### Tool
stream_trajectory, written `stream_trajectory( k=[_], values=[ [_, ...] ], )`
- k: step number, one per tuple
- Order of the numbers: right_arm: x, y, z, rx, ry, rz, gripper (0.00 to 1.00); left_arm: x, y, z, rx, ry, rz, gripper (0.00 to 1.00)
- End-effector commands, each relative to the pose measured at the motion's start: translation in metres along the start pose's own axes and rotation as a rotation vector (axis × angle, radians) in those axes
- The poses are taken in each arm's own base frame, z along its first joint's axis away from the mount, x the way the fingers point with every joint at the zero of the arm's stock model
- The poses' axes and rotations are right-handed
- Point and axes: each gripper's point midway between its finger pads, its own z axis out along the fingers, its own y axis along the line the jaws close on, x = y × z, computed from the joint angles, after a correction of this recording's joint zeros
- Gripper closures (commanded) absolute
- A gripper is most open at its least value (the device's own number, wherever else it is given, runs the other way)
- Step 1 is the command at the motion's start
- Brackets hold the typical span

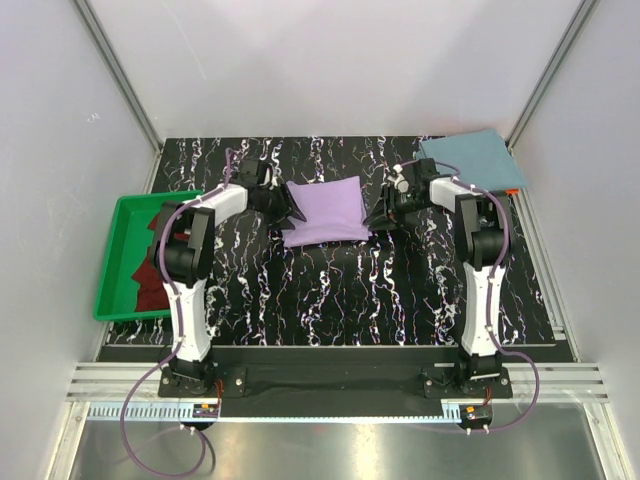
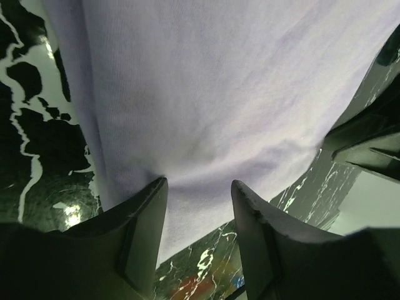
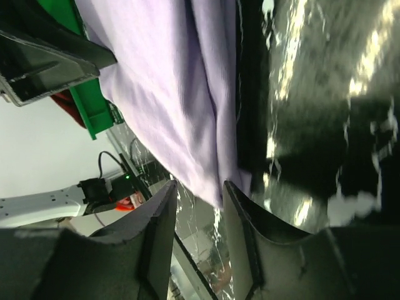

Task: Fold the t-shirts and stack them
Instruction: Fold the tshirt

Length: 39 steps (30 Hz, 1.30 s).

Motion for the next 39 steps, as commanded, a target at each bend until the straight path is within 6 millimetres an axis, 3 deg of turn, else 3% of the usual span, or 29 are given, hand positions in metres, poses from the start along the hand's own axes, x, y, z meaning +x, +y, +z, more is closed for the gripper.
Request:
stream_trajectory(
  k=[1, 3, 8, 10, 12, 16, 21, 25, 28, 29, 32, 34, 39],
  values=[
    [-0.006, 0.024, -0.033, 0.098, -0.076, -0.094, 0.57, -0.016, -0.016, -0.027, 0.003, -0.035, 0.04, 0.48],
    [0.005, 0.023, -0.039, 0.138, -0.054, -0.077, 0.57, -0.025, -0.043, -0.045, 0.06, -0.053, 0.083, 0.46],
    [0.009, 0.02, -0.036, 0.177, -0.048, -0.075, 0.6, -0.007, -0.064, -0.061, 0.161, 0.013, 0.103, 0.46],
    [0.004, 0.021, -0.031, 0.21, -0.033, -0.111, 0.57, 0.013, -0.057, -0.055, 0.174, 0.057, 0.092, 0.46],
    [-0.001, 0.015, -0.024, 0.259, -0.034, -0.128, 0.45, 0.025, -0.051, -0.052, 0.167, 0.072, 0.094, 0.46],
    [-0.022, 0.008, -0.02, 0.3, -0.086, -0.139, 0.4, 0.054, -0.015, -0.038, 0.114, 0.107, 0.063, 0.46],
    [-0.056, 0.008, -0.022, 0.345, -0.212, -0.187, 0.3, 0.063, 0.012, -0.031, 0.04, 0.109, 0.062, 0.46],
    [-0.076, 0.014, -0.019, 0.322, -0.268, -0.206, 0.26, 0.062, 0.018, -0.033, 0.025, 0.106, 0.042, 0.46],
    [-0.084, 0.015, -0.01, 0.286, -0.263, -0.212, 0.25, 0.053, 0.003, -0.051, 0.018, 0.09, 0.046, 0.46],
    [-0.088, 0.019, -0.008, 0.276, -0.27, -0.228, 0.24, 0.04, -0.014, -0.063, 0.031, 0.053, 0.077, 0.45],
    [-0.093, 0.021, -0.001, 0.266, -0.269, -0.26, 0.22, 0.028, -0.016, -0.078, -0.033, 0.014, 0.088, 0.39],
    [-0.097, 0.014, 0.004, 0.287, -0.268, -0.271, 0.21, 0.015, -0.009, -0.081, -0.071, -0.016, 0.08, 0.36],
    [-0.092, 0.006, 0.018, 0.284, -0.243, -0.295, 0.22, -0.01, 0.025, -0.06, -0.1, -0.029, 0.007, 0.37]
  ],
)
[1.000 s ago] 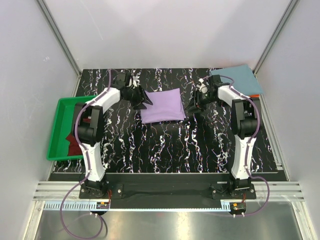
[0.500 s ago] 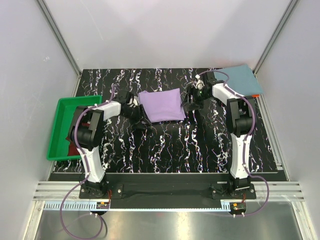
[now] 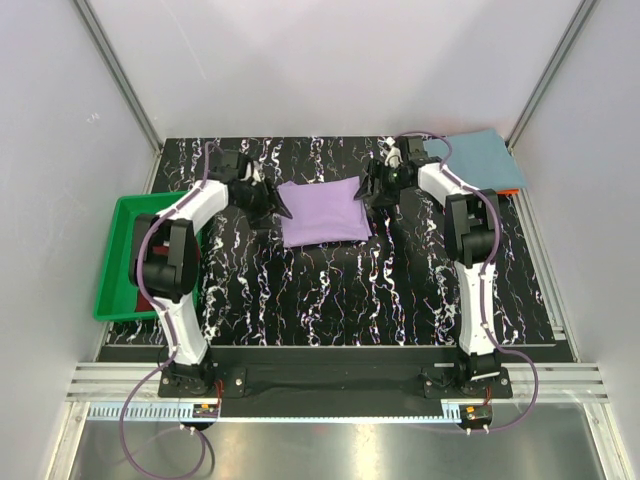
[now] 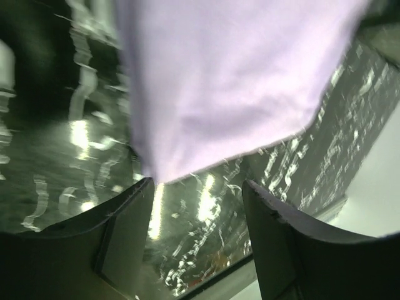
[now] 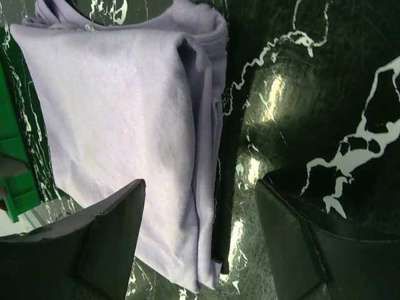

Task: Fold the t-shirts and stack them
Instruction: Fold the tshirt

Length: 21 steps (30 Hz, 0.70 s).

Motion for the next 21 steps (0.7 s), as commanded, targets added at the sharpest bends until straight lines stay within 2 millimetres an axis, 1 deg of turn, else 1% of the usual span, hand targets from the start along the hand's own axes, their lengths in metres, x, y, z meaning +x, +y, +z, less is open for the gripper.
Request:
stream_trajectory(
  k=[1, 2, 5, 7, 10, 11, 13, 14, 15, 16, 17, 18, 19, 20, 21],
  values=[
    [-0.001, 0.005, 0.016, -0.004, -0.008, -0.07, 0.22, -0.022, 0.027, 0.011, -0.062, -0.028, -0.029, 0.37],
    [0.002, 0.003, 0.019, -0.005, -0.003, -0.072, 0.23, -0.023, 0.033, 0.021, -0.066, -0.011, -0.039, 0.37],
    [0.014, 0.003, 0.031, -0.012, 0.02, -0.071, 0.25, -0.033, 0.039, 0.038, -0.076, 0.018, -0.022, 0.39],
    [0.021, 0.007, 0.037, -0.019, 0.033, -0.087, 0.27, -0.036, 0.038, 0.043, -0.064, 0.024, -0.009, 0.39],
    [0.032, 0.006, 0.042, -0.015, 0.054, -0.088, 0.3, -0.04, 0.038, 0.05, -0.046, 0.015, -0.006, 0.44],
    [0.038, 0.002, 0.044, -0.015, 0.059, -0.083, 0.32, -0.04, 0.041, 0.053, -0.052, 0.026, -0.017, 0.49],
    [0.041, 0.0, 0.043, -0.007, 0.054, -0.085, 0.33, -0.042, 0.043, 0.056, -0.054, 0.031, -0.026, 0.56],
    [0.049, -0.005, 0.044, 0.001, 0.067, -0.075, 0.33, -0.043, 0.046, 0.057, -0.059, 0.035, -0.032, 0.6],
    [0.05, -0.006, 0.044, 0.003, 0.069, -0.078, 0.33, -0.044, 0.048, 0.058, -0.061, 0.034, -0.032, 0.7],
    [0.052, -0.006, 0.044, 0.004, 0.071, -0.078, 0.33, -0.044, 0.052, 0.06, -0.072, 0.033, -0.034, 0.75],
    [0.058, -0.009, 0.043, 0.01, 0.082, -0.072, 0.32, -0.044, 0.055, 0.061, -0.08, 0.035, -0.039, 0.79],
    [0.061, -0.01, 0.042, 0.015, 0.082, -0.067, 0.3, -0.045, 0.059, 0.061, -0.086, 0.036, -0.05, 0.85],
    [0.058, -0.008, 0.04, 0.012, 0.065, -0.076, 0.29, -0.045, 0.059, 0.061, -0.081, 0.04, -0.056, 0.88],
    [0.061, -0.01, 0.04, 0.015, 0.067, -0.067, 0.29, -0.044, 0.063, 0.062, -0.084, 0.046, -0.066, 0.91],
    [0.062, -0.006, 0.039, 0.001, 0.074, -0.06, 0.27, -0.044, 0.065, 0.062, -0.084, 0.049, -0.067, 0.93]
  ],
)
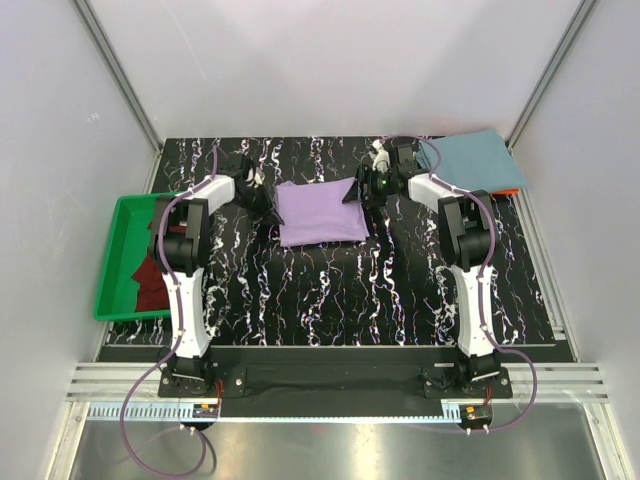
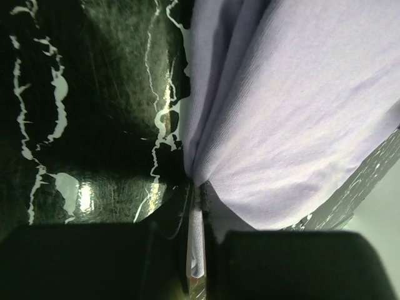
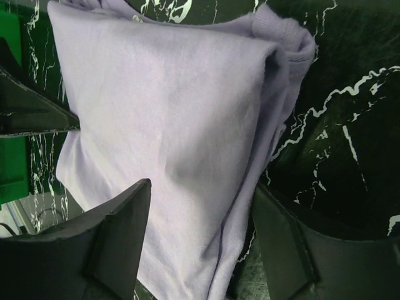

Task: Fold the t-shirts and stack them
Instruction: Fold the tshirt

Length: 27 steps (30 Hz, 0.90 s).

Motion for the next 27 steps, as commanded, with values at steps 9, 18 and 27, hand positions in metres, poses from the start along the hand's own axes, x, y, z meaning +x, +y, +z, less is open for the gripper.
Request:
stream_trajectory(
  k=[9, 18, 27],
  values=[
    [0.077, -0.004, 0.013, -0.073, 0.209, 0.187, 0.3, -0.005, 0.021, 0.01, -0.035, 0.004, -0.036, 0.98],
    [0.079, 0.003, 0.016, -0.127, 0.168, 0.251, 0.37, 0.006, 0.029, 0.018, -0.034, 0.026, -0.074, 1.0],
    [0.054, -0.017, 0.004, 0.042, 0.014, 0.274, 0.73, 0.021, 0.045, 0.017, -0.093, 0.055, -0.084, 1.0]
  ],
)
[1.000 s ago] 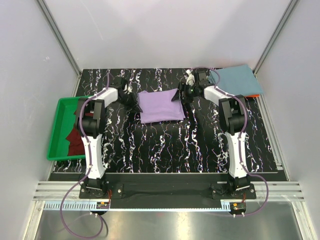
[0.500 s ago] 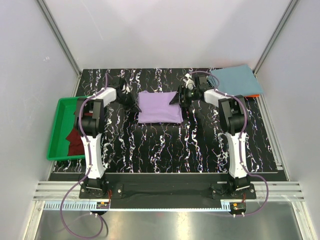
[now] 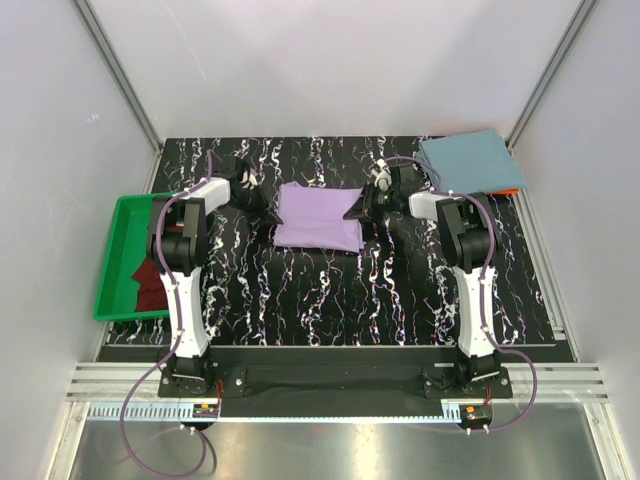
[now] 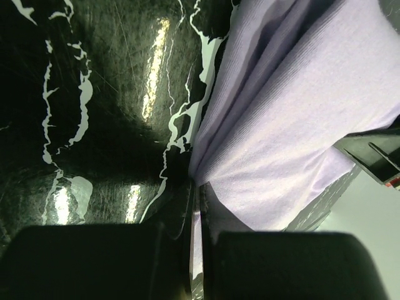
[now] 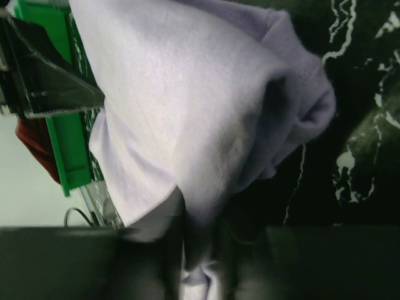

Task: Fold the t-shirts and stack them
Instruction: Fold the tshirt

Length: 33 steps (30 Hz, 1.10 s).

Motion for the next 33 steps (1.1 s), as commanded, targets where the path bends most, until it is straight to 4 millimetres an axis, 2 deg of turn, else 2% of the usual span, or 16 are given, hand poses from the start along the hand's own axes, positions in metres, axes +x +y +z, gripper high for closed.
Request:
stream_trajectory(
  k=[1, 2, 3, 4, 7, 12, 13, 14, 19, 21, 22, 26, 33],
  values=[
    [0.002, -0.031, -0.006, 0.182, -0.045, 0.052, 0.6, 0.02, 0.042, 0.013, -0.139, 0.039, -0.024, 1.0],
    [0.004, -0.031, -0.008, 0.176, -0.047, 0.06, 0.47, 0.019, 0.041, 0.013, -0.139, 0.035, -0.028, 1.0],
    [0.005, -0.032, -0.009, 0.173, -0.056, 0.075, 0.4, 0.019, 0.041, 0.012, -0.139, 0.035, -0.028, 1.0],
    [-0.006, -0.026, -0.013, 0.162, -0.103, 0.047, 0.35, 0.019, 0.041, 0.012, -0.14, 0.034, -0.028, 1.0],
    [-0.008, -0.035, -0.018, 0.216, -0.136, 0.039, 0.26, 0.017, 0.039, 0.012, -0.143, 0.037, -0.022, 1.0],
    [-0.035, -0.05, -0.026, 0.3, -0.203, 0.014, 0.24, 0.016, 0.039, 0.011, -0.149, 0.043, -0.016, 1.0],
    [-0.032, -0.056, -0.028, 0.326, -0.185, 0.033, 0.24, 0.017, 0.04, 0.012, -0.152, 0.048, -0.017, 1.0],
    [-0.04, -0.055, -0.029, 0.336, -0.195, 0.008, 0.24, 0.016, 0.04, 0.012, -0.154, 0.048, -0.018, 1.0],
    [-0.046, -0.069, -0.029, 0.396, -0.179, -0.021, 0.24, 0.015, 0.039, 0.013, -0.149, 0.048, -0.018, 1.0],
    [-0.042, -0.073, -0.024, 0.375, -0.145, -0.033, 0.24, 0.015, 0.04, 0.013, -0.151, 0.048, -0.021, 1.0],
    [-0.042, -0.068, -0.022, 0.347, -0.124, -0.037, 0.24, 0.015, 0.04, 0.014, -0.15, 0.047, -0.02, 1.0],
    [-0.041, -0.067, -0.018, 0.331, -0.093, -0.049, 0.26, 0.015, 0.04, 0.015, -0.146, 0.051, -0.022, 1.0],
    [-0.021, -0.058, -0.012, 0.236, -0.011, -0.059, 0.28, 0.014, 0.037, 0.016, -0.135, 0.053, -0.021, 1.0]
  ],
)
